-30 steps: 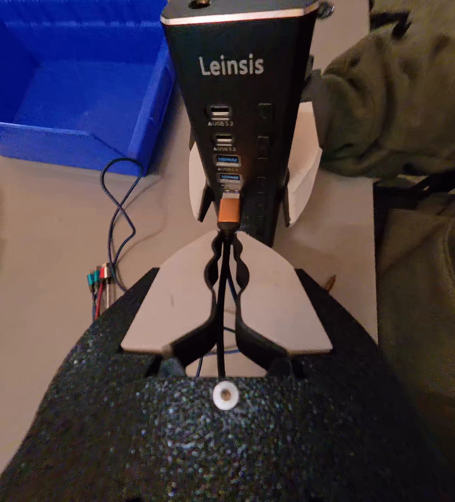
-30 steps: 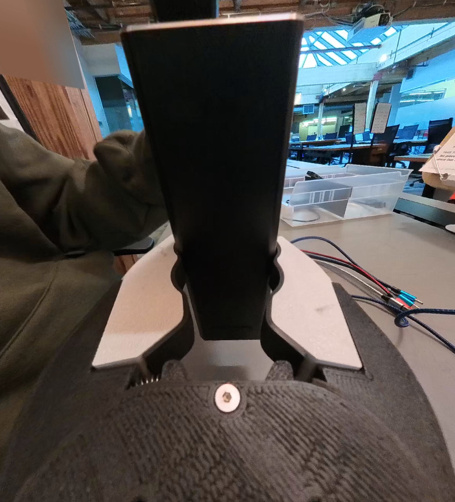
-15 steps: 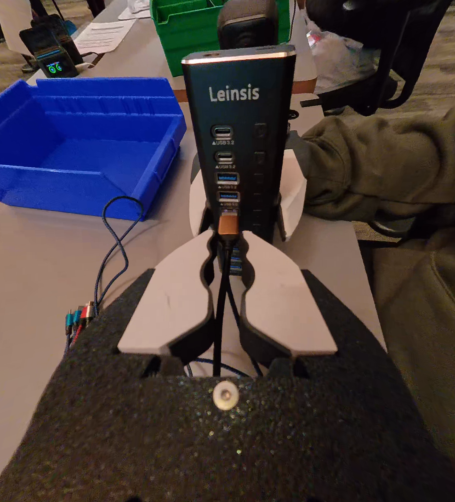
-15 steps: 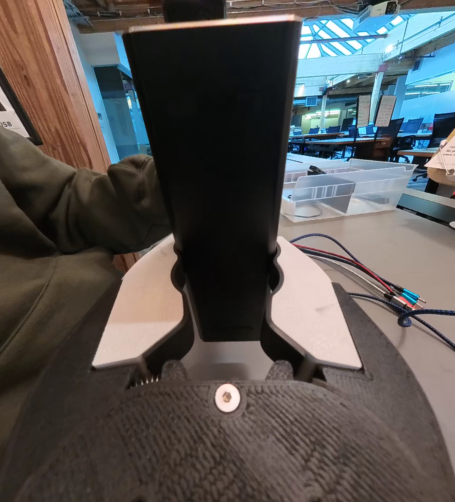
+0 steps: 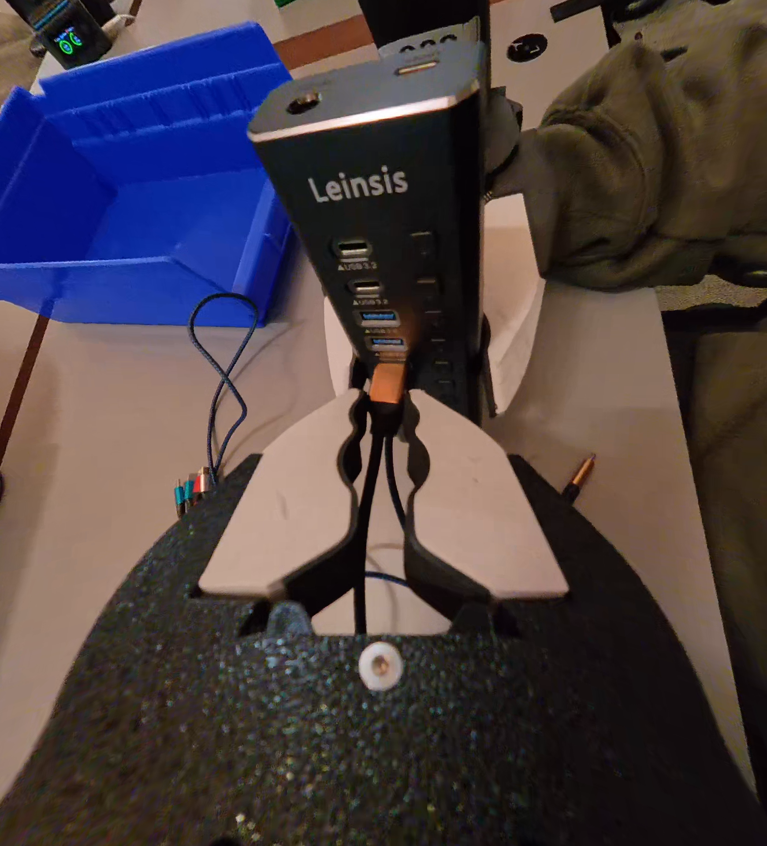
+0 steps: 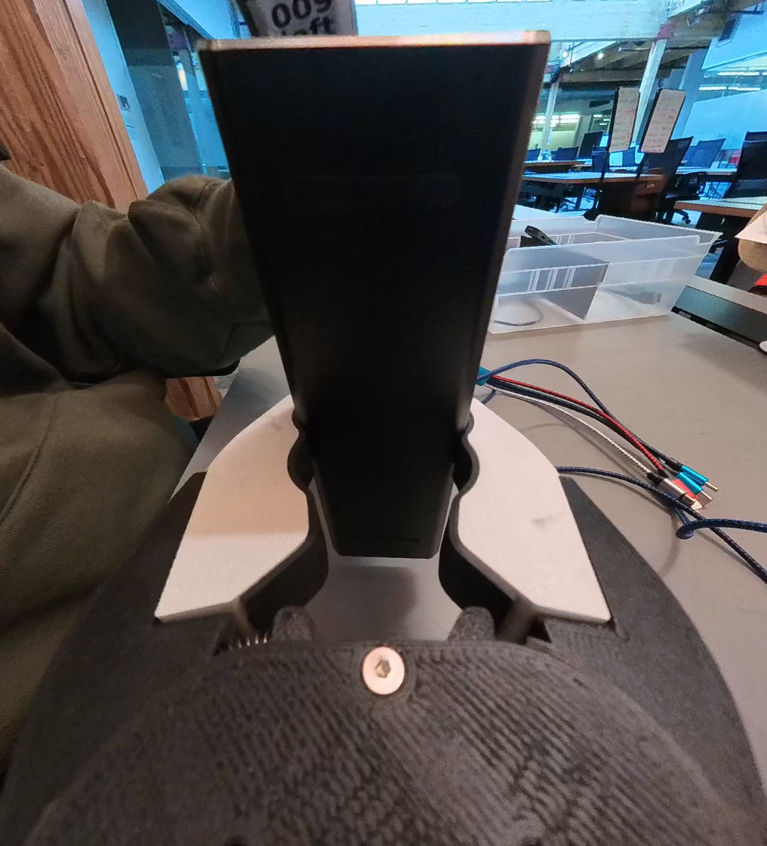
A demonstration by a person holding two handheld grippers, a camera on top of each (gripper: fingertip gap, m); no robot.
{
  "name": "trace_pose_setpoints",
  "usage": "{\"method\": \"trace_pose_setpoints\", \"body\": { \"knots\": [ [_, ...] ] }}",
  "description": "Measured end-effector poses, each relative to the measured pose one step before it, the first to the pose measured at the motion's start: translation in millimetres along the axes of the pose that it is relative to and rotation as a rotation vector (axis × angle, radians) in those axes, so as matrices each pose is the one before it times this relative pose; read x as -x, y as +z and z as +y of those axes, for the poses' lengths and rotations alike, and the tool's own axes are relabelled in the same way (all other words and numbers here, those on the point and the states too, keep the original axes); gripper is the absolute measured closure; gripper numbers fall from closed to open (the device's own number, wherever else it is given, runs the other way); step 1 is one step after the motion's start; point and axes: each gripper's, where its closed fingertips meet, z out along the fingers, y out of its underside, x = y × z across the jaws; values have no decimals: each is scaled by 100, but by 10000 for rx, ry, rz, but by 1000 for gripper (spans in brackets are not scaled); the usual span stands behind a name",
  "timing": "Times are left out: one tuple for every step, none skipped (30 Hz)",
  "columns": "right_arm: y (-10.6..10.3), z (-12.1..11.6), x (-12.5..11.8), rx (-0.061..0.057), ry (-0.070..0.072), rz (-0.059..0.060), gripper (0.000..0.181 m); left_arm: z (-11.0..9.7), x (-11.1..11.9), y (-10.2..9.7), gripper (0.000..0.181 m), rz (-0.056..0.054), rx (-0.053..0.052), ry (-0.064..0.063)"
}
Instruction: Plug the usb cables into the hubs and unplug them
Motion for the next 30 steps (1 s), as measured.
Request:
{"method": "trace_pose_setpoints", "body": {
  "knots": [
    [-126, -131, -50, -105, 41, 6, 120, -94, 77, 63, 167, -111, -140, -60],
    [-208, -276, -16, -235, 5, -10, 120, -328, 59, 30, 167, -84, -327, -107],
    [-204, -296, -36, -238, -78, 13, 120, -394, 46, -14, 166, -47, -390, -184],
    [-105, -181, -30, -144, -51, -4, 120, -240, -39, -67, 166, 6, -247, -204],
    [-74, -57, -136, -25, 27, 72, 120, -170, 67, -294, 164, -127, -169, -153],
    [-156, -55, -216, 38, -23, 150, 120, -376, 458, -659, 153, -440, -367, -119],
    [-283, -198, -129, -17, -85, 117, 120, -432, 583, -982, 145, -455, -475, -140],
    [-378, -413, -75, -93, -77, 85, 120, -326, 691, -1259, 142, -415, -470, -213],
    [-449, -657, -99, -180, -90, 104, 120, -180, 994, -1455, 140, -517, -421, -278],
    [-458, -859, -32, -247, -92, 61, 120, 5, 1363, -1537, 139, -659, -349, -329],
    [-432, -1013, 43, -290, -108, 23, 120, 246, 1552, -1470, 139, -685, -233, -365],
    [-373, -1081, 179, -283, -115, -31, 120, 494, 1434, -1301, 138, -531, -102, -356],
    [-287, -1150, 364, -222, -140, -108, 120, 751, 1173, -1070, 137, -318, 29, -328],
    [-209, -1265, 486, -201, -227, -115, 120, 1011, 1023, -864, 137, -251, 175, -298],
    [-149, -1330, 526, -186, -237, -122, 120, 1110, 983, -664, 136, -295, 241, -226],
    [-130, -1342, 493, -202, -225, -108, 120, 1030, 836, -470, 135, -260, 186, -123],
    [-168, -1284, 236, -222, -275, 61, 120, 896, 583, -295, 134, -144, 96, -93],
    [-264, -1080, -282, -131, -246, 373, 120, 758, 415, -121, 134, -56, 36, -141],
    [-408, -775, -832, 39, -107, 645, 120, 590, 436, 2, 134, -84, 10, -259],
    [-572, -452, -1431, 178, 15, 976, 120, 386, 422, 135, 134, -107, -71, -314],
    [-662, -127, -1807, 328, -13, 1144, 120, 327, 81, 239, 134, 152, -32, -196],
    [-624, 111, -1852, 409, -132, 979, 120, 421, -117, 265, 134, 316, 145, -51],
    [-494, 164, -1485, 333, -124, 455, 120, 385, 235, 223, 134, 95, 243, -24],
    [-375, -40, -1124, 165, 22, 13, 120, 273, 459, 207, 134, -64, 251, -29],
    [-289, -412, -745, -63, 14, -325, 120, 259, 385, 194, 134, -13, 254, -33],
    [-273, -576, -392, -160, 21, -632, 121, 348, 196, 149, 133, 95, 284, 48],
    [-234, -530, -678, -40, 250, -463, 121, 593, 136, 72, 132, 121, 347, 201],
    [-144, -426, -1232, 120, 254, -57, 121, 875, 351, -102, 132, -49, 449, 282],
    [-71, -304, -1824, 222, 15, 446, 121, 900, 726, -230, 133, -345, 377, 239],
    [24, -5, -1903, 409, 33, 462, 121, 571, 732, -240, 135, -362, 114, 141]
  ]
}}
